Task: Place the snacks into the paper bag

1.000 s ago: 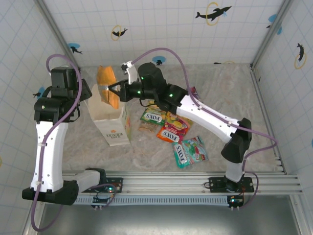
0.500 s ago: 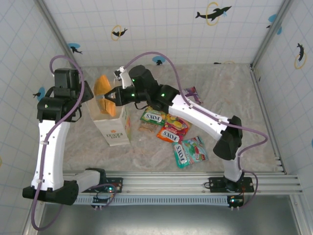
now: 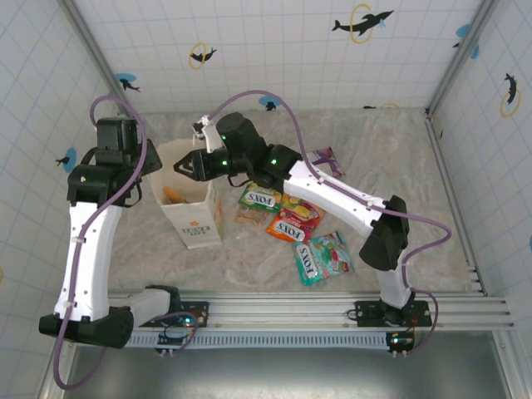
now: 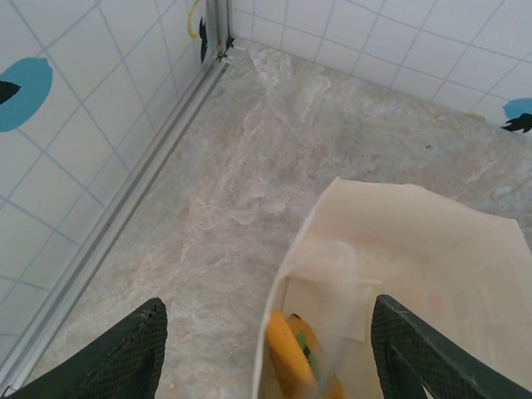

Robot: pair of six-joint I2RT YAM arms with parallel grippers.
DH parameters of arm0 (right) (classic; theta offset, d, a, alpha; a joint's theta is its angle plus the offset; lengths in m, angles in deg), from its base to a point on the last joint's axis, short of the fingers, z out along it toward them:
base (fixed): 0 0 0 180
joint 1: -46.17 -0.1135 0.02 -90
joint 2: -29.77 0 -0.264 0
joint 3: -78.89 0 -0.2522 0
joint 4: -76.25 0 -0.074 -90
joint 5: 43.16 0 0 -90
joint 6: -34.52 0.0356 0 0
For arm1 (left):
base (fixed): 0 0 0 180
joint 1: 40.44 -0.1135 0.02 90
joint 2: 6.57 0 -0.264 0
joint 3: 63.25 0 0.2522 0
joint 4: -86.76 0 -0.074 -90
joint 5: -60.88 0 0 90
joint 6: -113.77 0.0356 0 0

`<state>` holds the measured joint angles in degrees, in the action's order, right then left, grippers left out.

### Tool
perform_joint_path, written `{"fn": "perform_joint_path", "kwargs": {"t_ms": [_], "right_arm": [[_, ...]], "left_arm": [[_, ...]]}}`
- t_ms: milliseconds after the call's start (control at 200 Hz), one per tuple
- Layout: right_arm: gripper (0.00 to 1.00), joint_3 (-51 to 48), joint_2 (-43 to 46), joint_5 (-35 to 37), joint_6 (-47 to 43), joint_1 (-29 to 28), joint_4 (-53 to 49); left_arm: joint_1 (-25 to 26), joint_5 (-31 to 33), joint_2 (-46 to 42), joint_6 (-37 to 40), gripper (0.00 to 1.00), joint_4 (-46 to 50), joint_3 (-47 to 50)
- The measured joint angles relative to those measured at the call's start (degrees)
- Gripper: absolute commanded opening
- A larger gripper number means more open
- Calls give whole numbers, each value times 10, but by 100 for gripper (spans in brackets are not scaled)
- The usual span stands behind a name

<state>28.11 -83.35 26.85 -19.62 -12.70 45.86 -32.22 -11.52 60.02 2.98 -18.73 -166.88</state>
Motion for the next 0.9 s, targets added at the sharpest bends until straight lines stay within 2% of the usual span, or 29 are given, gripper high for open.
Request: {"fn": "perform_joint_path", "kwargs": {"t_ms": [205, 530, 776, 901], "right_arm": [[39, -24, 30, 24, -47, -1, 2], [44, -268, 248, 77, -110, 13, 45], [47, -433, 351, 129, -112, 83, -12], [48, -534, 405, 108, -108, 161, -57]], "left_arm": [[0, -37, -9, 1, 70, -20, 4], [0, -139, -68, 23, 70, -57, 35], [0, -182, -95, 31, 70, -66, 76], [0, -196, -99, 31, 70, -71, 86]]}}
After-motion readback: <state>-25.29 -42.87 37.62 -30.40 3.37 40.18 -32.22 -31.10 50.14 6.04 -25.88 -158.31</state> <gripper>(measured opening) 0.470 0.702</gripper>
